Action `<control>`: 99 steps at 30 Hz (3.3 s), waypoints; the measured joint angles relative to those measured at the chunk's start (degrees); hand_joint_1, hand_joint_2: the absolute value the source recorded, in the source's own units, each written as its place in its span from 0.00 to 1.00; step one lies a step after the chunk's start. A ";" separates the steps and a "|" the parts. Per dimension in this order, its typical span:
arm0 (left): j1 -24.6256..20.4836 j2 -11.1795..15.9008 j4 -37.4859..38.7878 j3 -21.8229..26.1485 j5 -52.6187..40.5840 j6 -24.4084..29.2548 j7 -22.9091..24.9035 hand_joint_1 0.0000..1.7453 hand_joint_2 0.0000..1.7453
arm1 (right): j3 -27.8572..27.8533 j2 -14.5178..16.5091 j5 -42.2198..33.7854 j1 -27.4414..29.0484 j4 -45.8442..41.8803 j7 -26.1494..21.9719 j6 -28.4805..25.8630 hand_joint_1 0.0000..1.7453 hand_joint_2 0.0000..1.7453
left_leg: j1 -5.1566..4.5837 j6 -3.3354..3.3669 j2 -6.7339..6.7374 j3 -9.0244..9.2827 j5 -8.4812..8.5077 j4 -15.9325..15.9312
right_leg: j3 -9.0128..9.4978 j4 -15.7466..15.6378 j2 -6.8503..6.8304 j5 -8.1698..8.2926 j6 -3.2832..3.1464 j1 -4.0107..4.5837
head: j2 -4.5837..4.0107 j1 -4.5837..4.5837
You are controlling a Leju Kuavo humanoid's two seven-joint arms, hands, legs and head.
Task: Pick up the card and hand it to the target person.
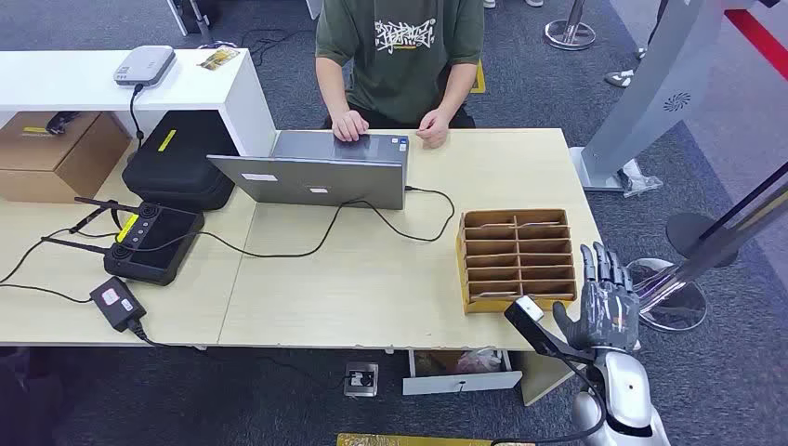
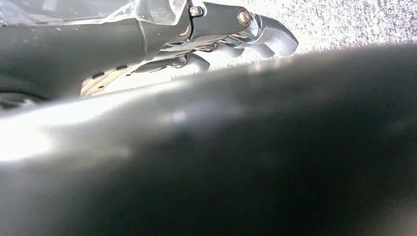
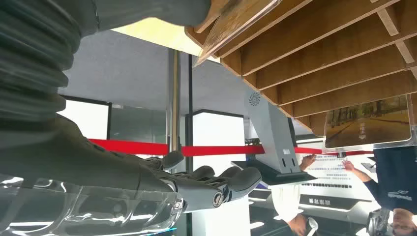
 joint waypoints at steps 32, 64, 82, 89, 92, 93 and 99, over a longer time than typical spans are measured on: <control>-0.23 0.00 0.00 -0.22 0.20 0.00 0.02 0.00 0.00 | 0.22 0.00 -0.70 -1.15 2.51 -0.48 0.32 0.74 1.00 | 0.00 0.00 0.00 -0.01 0.00 0.00 | 0.00 0.00 -0.01 0.00 0.00 0.00 | 0.00 0.00; 0.07 0.02 0.00 -0.35 1.05 0.00 -0.89 0.00 0.00 | 3.02 -4.11 -4.02 1.76 -19.26 -4.35 -1.47 0.90 1.00 | -0.01 0.00 0.00 -0.02 0.00 0.02 | 0.01 0.00 0.00 0.01 0.02 -0.01 | 0.00 -0.01; 0.02 0.00 0.00 -0.35 0.66 0.00 -1.25 0.00 0.00 | 6.34 -2.49 -8.21 -12.11 -12.48 -5.45 -2.26 0.88 1.00 | 0.00 0.01 -0.02 -0.02 0.03 0.02 | 0.04 0.02 -0.03 0.02 0.02 0.00 | 0.00 0.00; -0.08 0.02 -0.01 -0.48 -0.30 0.00 -1.47 0.00 0.00 | 6.54 -1.02 -8.91 -15.33 -8.46 -5.46 -2.35 0.89 1.00 | 0.00 0.00 -0.03 -0.02 0.03 0.02 | 0.04 0.02 -0.04 0.02 0.02 0.00 | 0.00 0.01; -0.19 0.02 -0.02 -0.73 -0.51 0.00 -0.76 0.00 0.00 | 6.54 -0.78 -8.91 -15.40 -7.77 -5.46 -2.42 0.43 1.00 | 0.00 0.01 -0.04 -0.03 0.03 0.02 | 0.04 0.02 -0.04 0.02 0.02 -0.01 | 0.00 0.00; -0.22 0.02 -0.02 -0.78 -0.54 0.00 -0.55 0.00 0.00 | 6.54 -0.68 -8.91 -15.41 -7.58 -5.46 -2.43 0.22 1.00 | 0.00 0.01 -0.04 -0.03 0.03 0.02 | 0.04 0.02 -0.05 0.02 0.02 -0.01 | 0.00 0.00; -0.25 0.02 -0.02 -0.84 -0.55 0.00 -0.22 0.00 0.00 | 6.54 -0.03 -9.78 -15.67 -6.67 -6.34 -2.48 0.00 1.00 | 0.00 0.01 -0.05 -0.03 0.03 0.02 | 0.04 0.02 -0.07 0.02 0.02 0.00 | 0.00 0.00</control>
